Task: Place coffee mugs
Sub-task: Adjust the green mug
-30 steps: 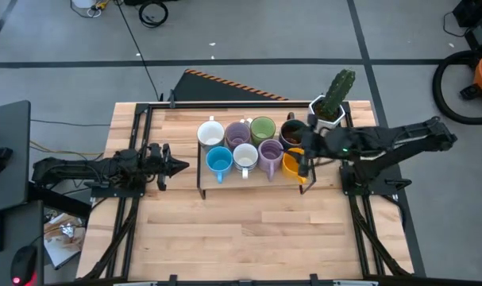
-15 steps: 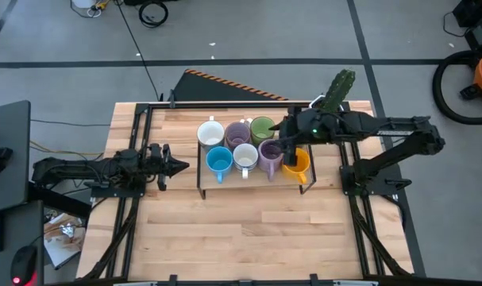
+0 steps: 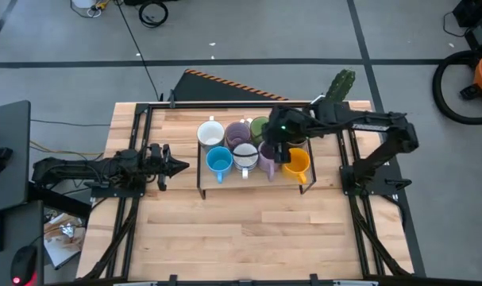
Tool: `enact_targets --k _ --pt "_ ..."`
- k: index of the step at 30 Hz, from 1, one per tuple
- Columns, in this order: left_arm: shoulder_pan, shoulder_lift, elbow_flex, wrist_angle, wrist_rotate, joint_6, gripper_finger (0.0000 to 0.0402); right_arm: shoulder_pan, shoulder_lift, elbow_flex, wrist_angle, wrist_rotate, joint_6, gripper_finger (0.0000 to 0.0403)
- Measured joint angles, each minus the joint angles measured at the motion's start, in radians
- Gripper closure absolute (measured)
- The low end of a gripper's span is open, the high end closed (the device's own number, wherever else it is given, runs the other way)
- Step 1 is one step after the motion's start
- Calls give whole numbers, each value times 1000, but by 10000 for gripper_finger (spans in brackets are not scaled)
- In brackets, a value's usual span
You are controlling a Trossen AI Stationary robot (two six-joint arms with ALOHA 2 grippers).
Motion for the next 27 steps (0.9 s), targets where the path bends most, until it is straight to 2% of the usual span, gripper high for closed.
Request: enact_targets --k 11,20,27 --pt "0 0 0 0 0 -1 388 -29 159 186 -219 -51 2 154" --pt "0 0 0 1 0 -1 388 -63 197 201 -285 -106 -2 164" --pt "0 0 0 2 0 -2 388 -47 195 201 -285 -144 4 163"
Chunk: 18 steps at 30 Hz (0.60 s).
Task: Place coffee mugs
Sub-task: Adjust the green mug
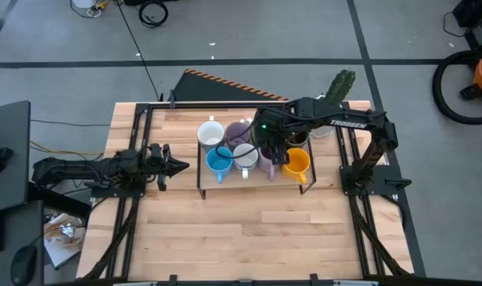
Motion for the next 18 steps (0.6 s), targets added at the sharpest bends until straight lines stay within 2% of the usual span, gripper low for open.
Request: enact_targets --k 18 --pt "0 0 0 0 0 -1 388 31 0 0 -13 -33 11 163"
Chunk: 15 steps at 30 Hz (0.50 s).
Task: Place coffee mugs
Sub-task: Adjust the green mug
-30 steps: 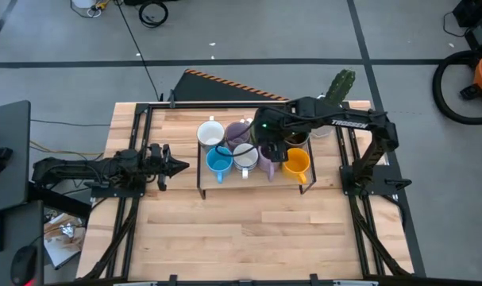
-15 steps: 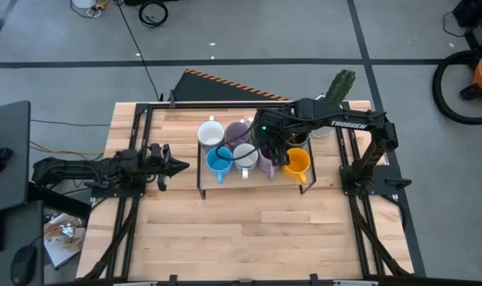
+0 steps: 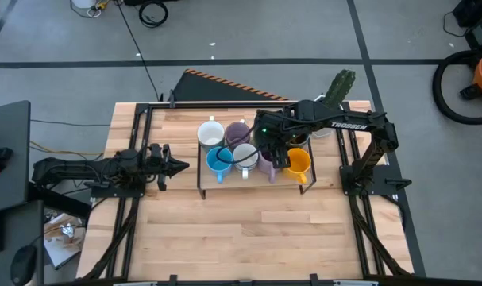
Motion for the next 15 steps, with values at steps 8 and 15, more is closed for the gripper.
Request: enact_targets --k 8,15 --pt "0 0 0 0 0 0 388 -7 0 0 3 10 -10 163" --pt "0 0 0 0 0 0 388 -35 0 0 10 -23 -10 163"
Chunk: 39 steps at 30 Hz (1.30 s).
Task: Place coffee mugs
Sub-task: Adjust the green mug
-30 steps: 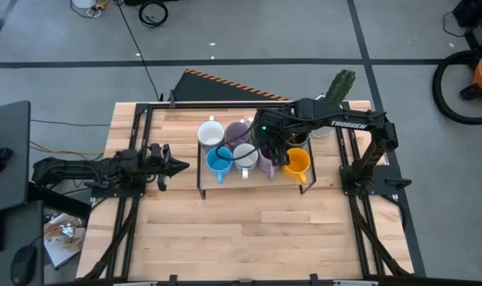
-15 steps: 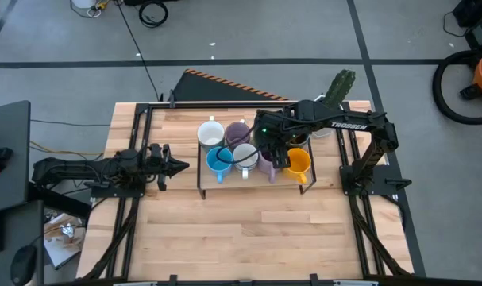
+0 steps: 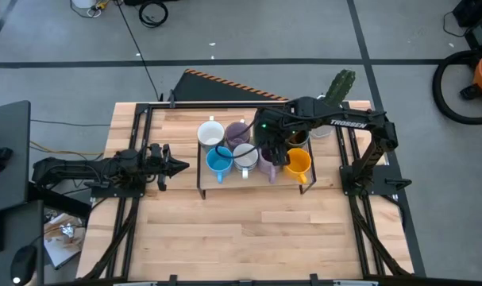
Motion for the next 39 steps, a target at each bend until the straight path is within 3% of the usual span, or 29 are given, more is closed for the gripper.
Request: enact_targets --k 4,21,39 --pt "0 0 0 0 0 0 388 1 0 0 -6 -37 -1 163" --pt "0 0 0 0 0 0 388 11 0 0 -8 -28 -2 164" --pt "0 0 0 0 0 0 388 11 0 0 -8 -27 -3 227"
